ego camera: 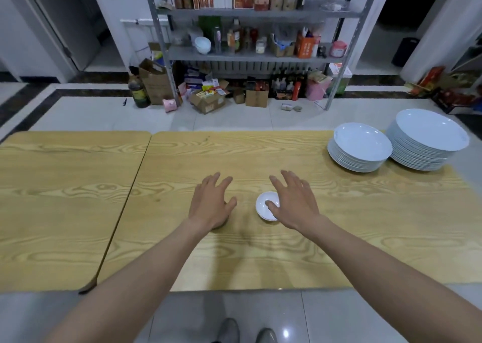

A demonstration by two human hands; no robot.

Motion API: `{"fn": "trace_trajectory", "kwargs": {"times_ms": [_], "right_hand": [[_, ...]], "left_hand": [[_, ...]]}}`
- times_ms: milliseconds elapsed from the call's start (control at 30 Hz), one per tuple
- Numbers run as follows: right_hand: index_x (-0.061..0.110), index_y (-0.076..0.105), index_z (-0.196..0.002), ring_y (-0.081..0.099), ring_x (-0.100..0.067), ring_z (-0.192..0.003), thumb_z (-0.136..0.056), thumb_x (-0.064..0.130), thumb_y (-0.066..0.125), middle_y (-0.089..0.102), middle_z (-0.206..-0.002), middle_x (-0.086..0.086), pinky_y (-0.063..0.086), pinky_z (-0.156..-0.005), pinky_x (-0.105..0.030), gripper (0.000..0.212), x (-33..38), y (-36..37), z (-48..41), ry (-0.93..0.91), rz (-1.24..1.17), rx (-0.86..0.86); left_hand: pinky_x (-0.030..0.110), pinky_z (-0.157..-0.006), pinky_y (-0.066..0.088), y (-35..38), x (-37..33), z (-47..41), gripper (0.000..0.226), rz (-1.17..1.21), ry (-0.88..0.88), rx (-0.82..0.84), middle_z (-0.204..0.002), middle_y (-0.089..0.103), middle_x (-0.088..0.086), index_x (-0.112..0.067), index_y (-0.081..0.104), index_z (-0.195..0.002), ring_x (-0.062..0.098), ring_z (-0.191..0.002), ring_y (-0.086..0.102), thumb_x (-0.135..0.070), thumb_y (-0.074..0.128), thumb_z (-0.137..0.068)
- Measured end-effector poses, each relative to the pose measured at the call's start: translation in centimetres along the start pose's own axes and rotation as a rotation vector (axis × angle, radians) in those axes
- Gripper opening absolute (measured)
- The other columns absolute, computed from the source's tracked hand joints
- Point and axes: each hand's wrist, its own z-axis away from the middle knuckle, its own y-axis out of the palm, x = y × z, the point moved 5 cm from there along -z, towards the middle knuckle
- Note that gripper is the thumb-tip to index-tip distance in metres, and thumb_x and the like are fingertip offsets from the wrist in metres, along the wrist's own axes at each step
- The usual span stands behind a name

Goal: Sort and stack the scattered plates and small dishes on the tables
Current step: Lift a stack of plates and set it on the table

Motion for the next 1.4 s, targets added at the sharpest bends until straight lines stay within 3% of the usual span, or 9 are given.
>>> {"fn": "trace_trajectory", "kwargs": {"times_ms": [267, 400, 600, 767, 900, 967, 1067, 1233, 1400], "right_hand": [[0.020, 0.045, -0.144, 0.041, -0.024, -0.133, -0.096, 0.032, 0.057, 0.036, -0.151, -0.007, 0.041, -0.099, -0.035, 0.051, -1.3, 5.2, 0.0, 0.205, -0.457, 0.112], [0.018, 0.056, -0.134, 0.049, -0.025, -0.125, -0.093, 0.024, 0.062, 0.043, -0.142, -0.011, 0.036, -0.087, -0.027, 0.042, -2.3, 8.5, -0.4, 0.399, -0.639, 0.120], [0.013, 0.066, -0.120, 0.060, -0.030, -0.110, -0.089, 0.017, 0.065, 0.058, -0.127, -0.017, 0.043, -0.085, -0.027, 0.031, -2.9, 12.0, -1.0, 0.590, -0.788, 0.075], [0.012, 0.067, -0.119, 0.059, -0.028, -0.110, -0.088, 0.016, 0.067, 0.061, -0.124, -0.014, 0.044, -0.089, -0.028, 0.031, -3.1, 13.7, -1.4, 0.703, -0.900, 0.015], [0.009, 0.068, -0.114, 0.068, -0.031, -0.096, -0.086, 0.007, 0.069, 0.063, -0.121, -0.009, 0.052, -0.090, -0.035, 0.029, -3.4, 14.7, -1.6, 0.898, -1.089, -0.084], [0.010, 0.069, -0.108, 0.072, -0.033, -0.083, -0.083, -0.001, 0.067, 0.063, -0.118, -0.008, 0.057, -0.082, -0.037, 0.027, -3.6, 15.0, -1.7, 0.979, -1.165, -0.120], [0.016, 0.069, -0.097, 0.073, -0.031, -0.073, -0.080, -0.005, 0.064, 0.062, -0.111, -0.006, 0.055, -0.071, -0.030, 0.028, -4.2, 14.9, -1.7, 1.043, -1.211, -0.182], [0.017, 0.070, -0.094, 0.071, -0.034, -0.086, -0.077, -0.004, 0.063, 0.061, -0.112, -0.007, 0.059, -0.082, -0.040, 0.027, -6.4, 13.6, -1.2, 1.133, -1.244, -0.278], [0.017, 0.072, -0.094, 0.070, -0.029, -0.088, -0.074, -0.004, 0.065, 0.066, -0.106, -0.007, 0.059, -0.085, -0.041, 0.030, -10.3, 11.1, -1.8, 1.154, -1.260, -0.361]], "left_hand": [[0.037, -0.106, 0.036, 5.0, 6.5, 1.7, 0.045, 0.352, -0.348, 0.090, -0.145, 0.037, 0.012, -0.028, 0.055, -0.134, 0.030, -0.136, 0.032, -0.030, 0.066, -0.091], [0.037, -0.106, 0.037, 7.7, 8.8, 1.8, 0.038, 0.423, -0.444, 0.137, -0.136, 0.043, 0.016, -0.026, 0.058, -0.128, 0.033, -0.128, 0.038, -0.026, 0.067, -0.091], [0.037, -0.098, 0.049, 9.6, 10.3, 1.0, 0.023, 0.613, -0.449, 0.054, -0.120, 0.064, 0.008, -0.017, 0.066, -0.112, 0.026, -0.109, 0.060, -0.008, 0.066, -0.090], [0.046, -0.091, 0.055, 10.4, 11.1, 0.3, 0.023, 0.768, -0.522, -0.002, -0.111, 0.059, 0.001, -0.022, 0.069, -0.103, 0.028, -0.105, 0.061, -0.003, 0.068, -0.088], [0.043, -0.082, 0.060, 10.8, 11.5, 0.0, 0.028, 0.841, -0.545, -0.032, -0.114, 0.059, 0.003, -0.026, 0.071, -0.099, 0.021, -0.099, 0.062, -0.001, 0.070, -0.087], [0.040, -0.080, 0.061, 10.9, 11.4, -0.1, 0.029, 0.856, -0.546, -0.048, -0.114, 0.060, 0.003, -0.029, 0.071, -0.097, 0.016, -0.095, 0.061, -0.001, 0.071, -0.086], [0.044, -0.085, 0.058, 11.1, 10.7, -0.8, 0.030, 0.896, -0.542, -0.039, -0.112, 0.059, 0.002, -0.026, 0.072, -0.099, 0.027, -0.103, 0.063, 0.000, 0.071, -0.085], [0.043, -0.073, 0.062, 10.2, 8.4, -2.9, 0.033, 0.916, -0.508, -0.038, -0.116, 0.060, 0.006, -0.030, 0.071, -0.093, 0.027, -0.089, 0.067, 0.001, 0.071, -0.085], [0.047, -0.088, 0.057, 9.0, 4.8, -6.5, 0.031, 0.908, -0.462, -0.028, -0.109, 0.059, -0.003, -0.030, 0.072, -0.096, 0.027, -0.110, 0.061, -0.002, 0.072, -0.084]]}}
